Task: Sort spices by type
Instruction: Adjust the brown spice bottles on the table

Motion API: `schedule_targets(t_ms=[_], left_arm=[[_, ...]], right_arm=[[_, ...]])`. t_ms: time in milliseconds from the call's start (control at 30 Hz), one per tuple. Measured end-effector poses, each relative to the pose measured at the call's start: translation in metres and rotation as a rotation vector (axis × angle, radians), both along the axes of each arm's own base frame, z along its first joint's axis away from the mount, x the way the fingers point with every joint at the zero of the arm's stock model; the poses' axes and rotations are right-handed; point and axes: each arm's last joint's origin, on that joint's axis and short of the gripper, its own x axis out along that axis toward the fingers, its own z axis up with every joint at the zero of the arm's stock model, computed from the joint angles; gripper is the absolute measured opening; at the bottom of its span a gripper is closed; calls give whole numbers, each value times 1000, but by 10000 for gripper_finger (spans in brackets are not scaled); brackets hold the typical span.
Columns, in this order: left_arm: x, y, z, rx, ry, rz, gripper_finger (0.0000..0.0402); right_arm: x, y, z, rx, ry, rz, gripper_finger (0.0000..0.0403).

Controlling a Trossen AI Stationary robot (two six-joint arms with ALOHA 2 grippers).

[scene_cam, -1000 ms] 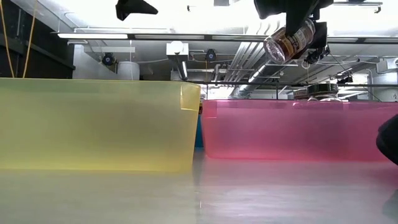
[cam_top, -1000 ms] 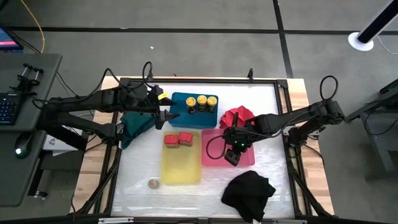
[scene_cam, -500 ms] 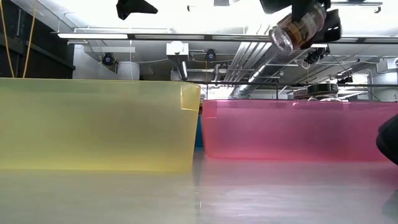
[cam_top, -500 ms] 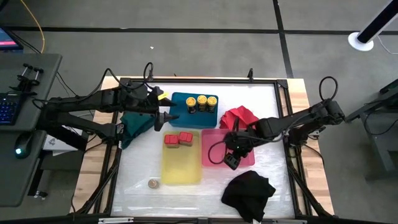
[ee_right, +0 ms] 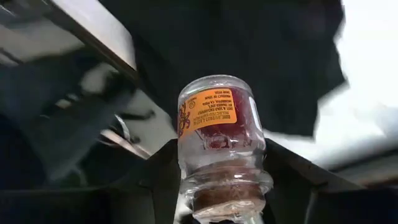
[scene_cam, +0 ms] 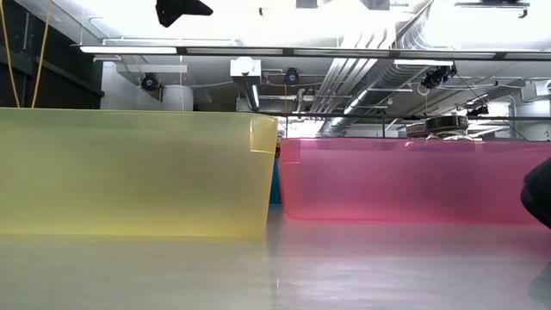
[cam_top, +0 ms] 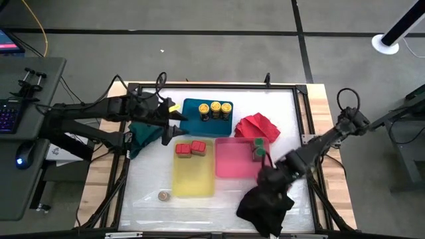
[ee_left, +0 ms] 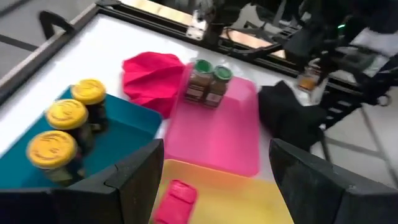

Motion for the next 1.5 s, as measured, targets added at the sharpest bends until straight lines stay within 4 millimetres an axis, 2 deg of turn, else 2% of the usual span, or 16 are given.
schedule_targets(t_ms=[167,367,533,733,867,1000,1500], left_arm=[[2,-18,3,-55,-36,20,278],[15,-49,6,-138,-146,106,278],[31,-84,-4,-238,-161,117,278],[46,-116,-19,-268,-163,108,278],[51,-120,-20,-281,-196,104,278],[48,-118,-15,-289,-216,102,278],[2,-105,16,-191,-255,24,278]], right_arm=[[-29,25,-26,25,127,55,183],[-65,39,-60,40,306,144,183],[-88,45,-81,61,387,203,183],[-102,48,-107,108,400,200,183],[-104,45,-116,107,407,168,183],[-102,42,-117,99,400,152,183],[-99,42,-117,71,448,6,197]])
